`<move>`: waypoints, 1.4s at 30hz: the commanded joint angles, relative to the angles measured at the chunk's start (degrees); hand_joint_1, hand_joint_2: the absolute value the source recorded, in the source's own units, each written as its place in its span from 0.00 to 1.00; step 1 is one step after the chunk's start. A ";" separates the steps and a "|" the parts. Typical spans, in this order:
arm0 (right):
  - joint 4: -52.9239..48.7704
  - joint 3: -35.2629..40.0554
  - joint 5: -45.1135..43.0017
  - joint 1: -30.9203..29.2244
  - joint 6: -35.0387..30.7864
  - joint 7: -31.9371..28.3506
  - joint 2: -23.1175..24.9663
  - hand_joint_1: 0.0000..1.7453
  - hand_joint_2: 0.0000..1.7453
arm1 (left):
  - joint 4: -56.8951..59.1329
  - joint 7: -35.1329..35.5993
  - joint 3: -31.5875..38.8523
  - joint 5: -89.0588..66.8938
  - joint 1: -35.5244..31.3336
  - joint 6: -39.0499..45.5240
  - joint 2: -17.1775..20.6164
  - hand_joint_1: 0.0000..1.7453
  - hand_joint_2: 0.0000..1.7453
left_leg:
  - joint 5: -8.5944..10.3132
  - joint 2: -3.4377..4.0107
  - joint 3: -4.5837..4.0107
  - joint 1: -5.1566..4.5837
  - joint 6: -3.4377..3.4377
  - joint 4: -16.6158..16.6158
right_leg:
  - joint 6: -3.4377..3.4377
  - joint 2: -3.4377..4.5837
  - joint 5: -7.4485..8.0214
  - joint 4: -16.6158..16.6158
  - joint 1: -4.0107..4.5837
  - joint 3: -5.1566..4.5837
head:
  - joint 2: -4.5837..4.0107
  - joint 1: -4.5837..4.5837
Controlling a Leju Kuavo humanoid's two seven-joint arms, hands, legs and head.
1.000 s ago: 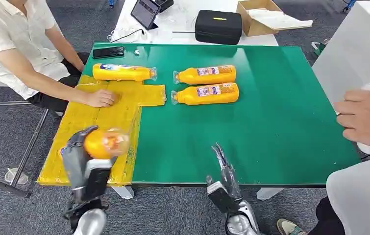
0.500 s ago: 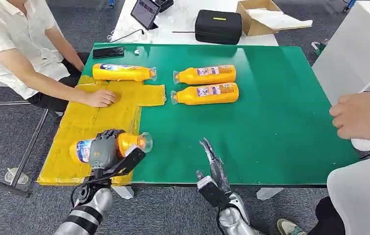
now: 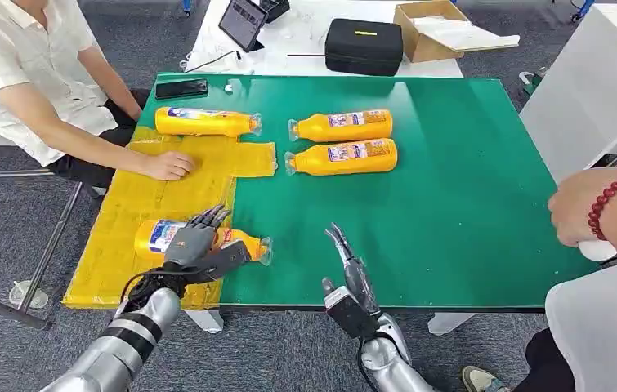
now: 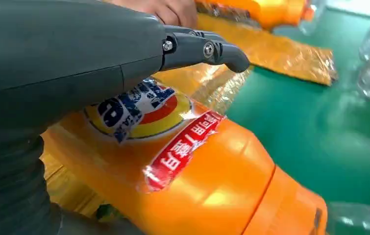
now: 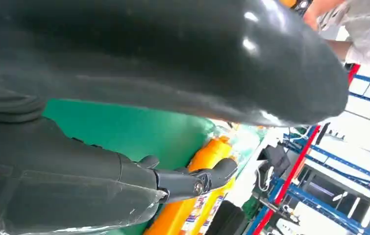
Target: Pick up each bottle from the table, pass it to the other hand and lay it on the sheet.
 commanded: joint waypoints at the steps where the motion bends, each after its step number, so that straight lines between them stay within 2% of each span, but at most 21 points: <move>1: 5.05 3.02 -1.36 -3.32 -0.38 -0.02 -0.90 0.00 0.00 | 8.74 -2.82 -1.77 2.98 -0.34 -6.47 3.99 0.00 1.00 | 0.00 0.24 0.27 -0.04 0.04 -0.10 | -0.06 0.18 0.06 -0.06 -0.02 0.19 | -0.02 -0.02; 6: 4.95 4.32 -1.80 -3.62 -1.78 -0.02 -1.54 0.00 0.00 | 7.28 -6.44 -0.96 5.85 0.58 -7.41 4.03 0.00 1.00 | 0.07 0.29 0.44 -0.05 0.03 -0.14 | -0.08 0.21 0.12 -0.09 -0.02 0.33 | -0.02 0.00; 8: 4.99 6.09 -0.55 -4.13 -5.65 -0.02 -2.86 0.00 0.00 | 2.32 -10.82 -0.21 10.26 2.69 -5.91 3.82 0.00 1.00 | 0.09 0.25 0.46 -0.06 -0.02 -0.14 | -0.09 0.19 0.12 -0.07 -0.03 0.36 | -0.02 0.00; 11: 4.04 5.66 -0.16 -3.99 -8.00 -0.02 -3.99 0.00 0.00 | -6.14 -14.66 1.28 15.28 6.22 -3.66 2.88 0.00 1.00 | 0.18 0.30 0.44 -0.07 0.01 -0.18 | -0.12 0.20 0.20 -0.13 -0.04 0.31 | -0.02 0.00; 13: 3.65 5.44 -0.37 -3.99 -7.53 -0.02 -4.52 0.00 0.00 | -7.88 -14.04 1.05 15.47 6.93 -3.46 2.40 0.00 1.00 | 0.15 0.23 0.43 -0.07 0.00 -0.13 | -0.08 0.14 0.16 -0.10 -0.03 0.31 | -0.02 0.00; 14: 3.04 4.49 -0.17 -3.77 -8.32 -0.02 -4.74 0.00 0.00 | -15.48 -14.76 1.18 18.76 9.96 -3.72 2.39 0.00 1.00 | 0.17 0.16 0.39 -0.08 0.03 -0.13 | -0.07 0.06 0.15 -0.11 -0.04 0.30 | -0.02 -0.02; 17: 2.07 2.53 0.76 -3.47 -9.12 -0.02 -5.25 0.00 0.00 | -28.96 -16.65 0.01 22.05 15.09 -0.51 2.18 0.00 1.00 | 0.17 0.06 0.22 -0.06 0.02 -0.03 | -0.04 -0.01 0.08 -0.02 -0.04 0.15 | -0.02 0.00; 21: 1.40 0.81 2.38 -2.63 -9.36 -0.02 -5.28 0.00 0.00 | -37.61 -15.70 -2.40 23.55 18.30 2.56 1.29 0.00 1.00 | 0.07 0.10 -0.01 -0.06 0.06 0.08 | -0.03 -0.05 0.01 0.05 -0.03 -0.11 | 0.00 0.00; 25: 2.40 -0.15 5.57 -2.77 -10.54 -0.02 -5.28 0.00 0.00 | -42.23 -15.65 -4.94 25.42 20.26 3.99 0.78 0.00 1.00 | 0.06 0.06 -0.21 -0.05 0.04 0.06 | -0.02 -0.07 -0.01 0.04 -0.03 -0.28 | 0.00 0.00; 27: 6.23 -1.55 10.93 -4.22 -12.69 -0.02 -5.32 0.00 0.00 | -43.86 -16.17 -6.25 26.91 20.66 5.49 0.36 0.00 1.00 | 0.08 0.07 -0.28 -0.05 0.04 0.06 | -0.02 -0.06 0.03 0.03 -0.02 -0.35 | -0.02 -0.02; 30: 5.96 -1.99 11.15 -4.28 -12.23 -0.02 -5.64 0.00 0.00 | -44.27 -15.85 -6.70 27.07 20.71 5.79 0.12 0.00 1.00 | 0.12 0.07 -0.44 -0.05 0.00 0.03 | 0.02 -0.03 0.09 0.01 -0.03 -0.53 | -0.02 -0.02; 31: 7.17 -1.79 12.97 -4.74 -12.69 0.40 -5.99 0.00 0.00 | -44.44 -16.02 -6.64 27.56 20.78 5.91 0.01 0.00 1.00 | 0.09 0.11 -0.36 -0.05 0.02 0.03 | -0.01 -0.02 0.06 0.01 -0.02 -0.45 | -0.02 -0.02; 33: 11.53 -1.78 23.02 -7.61 -16.72 4.77 -7.97 0.00 0.00 | -46.08 -15.87 -6.82 32.46 22.35 4.53 -1.97 0.00 1.00 | 0.09 0.09 -0.35 -0.07 0.03 0.02 | 0.00 -0.05 0.07 0.00 -0.04 -0.43 | -0.02 0.00; 34: 13.44 -2.17 25.89 -9.14 -17.92 7.15 -9.25 0.00 1.00 | -46.65 -14.88 -7.06 35.09 23.35 3.54 -3.34 0.00 1.00 | 0.12 0.08 -0.45 -0.05 0.02 0.03 | 0.02 -0.03 0.10 -0.01 -0.03 -0.51 | -0.02 0.00; 36: 15.86 -4.55 31.05 -11.77 -19.45 9.94 -11.57 0.00 1.00 | -46.80 -12.73 -8.62 39.36 25.12 3.50 -5.37 0.00 1.00 | 0.10 0.12 -0.44 -0.09 0.05 0.03 | 0.06 0.02 0.11 -0.02 -0.08 -0.52 | -0.02 -0.04; 38: 18.88 -7.26 35.80 -14.36 -19.45 11.32 -13.38 0.00 1.00 | -45.12 -11.77 -11.64 41.45 25.49 6.08 -5.51 0.00 1.00 | 0.06 0.13 -0.34 -0.13 0.11 0.05 | 0.06 -0.02 0.08 -0.02 -0.10 -0.41 | -0.02 -0.04; 40: 22.83 -7.99 38.06 -17.15 -19.21 12.32 -14.79 0.00 1.00 | -42.58 -12.00 -13.19 41.06 25.18 9.74 -5.14 0.00 1.00 | 0.15 -0.03 -0.42 -0.21 0.14 0.01 | 0.12 -0.16 0.12 -0.05 -0.18 -0.42 | -0.02 -0.02; 42: 23.20 -8.21 37.94 -17.47 -19.12 11.92 -14.92 0.00 1.00 | -42.01 -12.28 -13.23 41.28 24.97 10.09 -4.95 0.00 1.00 | 0.18 0.00 -0.48 -0.27 0.10 0.00 | 0.14 -0.06 0.15 -0.03 -0.24 -0.52 | -0.02 0.00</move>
